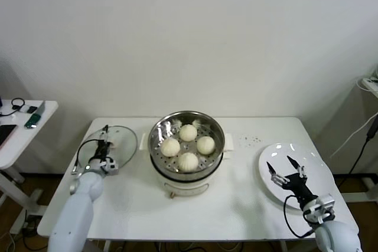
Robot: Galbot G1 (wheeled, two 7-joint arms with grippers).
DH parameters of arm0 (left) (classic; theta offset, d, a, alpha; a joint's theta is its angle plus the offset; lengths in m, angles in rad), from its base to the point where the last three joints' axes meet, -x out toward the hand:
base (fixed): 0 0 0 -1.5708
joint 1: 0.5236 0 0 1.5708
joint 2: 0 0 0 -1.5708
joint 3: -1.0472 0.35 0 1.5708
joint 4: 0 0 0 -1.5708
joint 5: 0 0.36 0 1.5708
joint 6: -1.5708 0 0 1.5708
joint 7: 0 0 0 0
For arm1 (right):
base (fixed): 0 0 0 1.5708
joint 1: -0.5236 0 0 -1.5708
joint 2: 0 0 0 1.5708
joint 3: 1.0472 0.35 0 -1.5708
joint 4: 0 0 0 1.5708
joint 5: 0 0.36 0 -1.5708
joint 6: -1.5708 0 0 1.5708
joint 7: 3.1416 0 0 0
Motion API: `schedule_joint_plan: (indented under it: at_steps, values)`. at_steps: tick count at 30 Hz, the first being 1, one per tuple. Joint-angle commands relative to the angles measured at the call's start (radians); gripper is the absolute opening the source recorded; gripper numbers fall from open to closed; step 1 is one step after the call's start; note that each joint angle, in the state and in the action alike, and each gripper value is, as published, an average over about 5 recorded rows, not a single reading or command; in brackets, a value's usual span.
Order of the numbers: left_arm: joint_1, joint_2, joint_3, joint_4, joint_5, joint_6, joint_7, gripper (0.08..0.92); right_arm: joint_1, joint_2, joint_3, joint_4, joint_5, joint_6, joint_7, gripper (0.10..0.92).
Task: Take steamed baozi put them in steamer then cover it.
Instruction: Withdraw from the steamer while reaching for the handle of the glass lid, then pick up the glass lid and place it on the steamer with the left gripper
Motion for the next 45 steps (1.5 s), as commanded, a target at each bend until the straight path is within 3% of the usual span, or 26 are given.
schedule_joint_plan:
  at_steps: [1,13,19,45]
  values:
    - [-0.009,0.001,-0.001,0.019,0.001,-0.01,-0.003,0.68,0.003,0.008,0.0,-0.005,-0.008,0.003,-0.006,0.823]
    - [0.001,0.005,0.001,0.0,-0.01,-0.014,-0.009,0.333,0.013,0.013,0.004,-0.014,-0.021,0.013,-0.011,0.823]
    - [0.042,0.025,0.01,-0.097,-0.036,0.003,-0.012,0.177,0.015,0.013,0.003,-0.02,-0.033,0.025,-0.015,0.823]
    - [0.488,0.147,-0.022,-0.871,-0.127,0.334,0.009,0.155,0.051,-0.022,-0.006,-0.069,-0.021,0.052,-0.033,0.823]
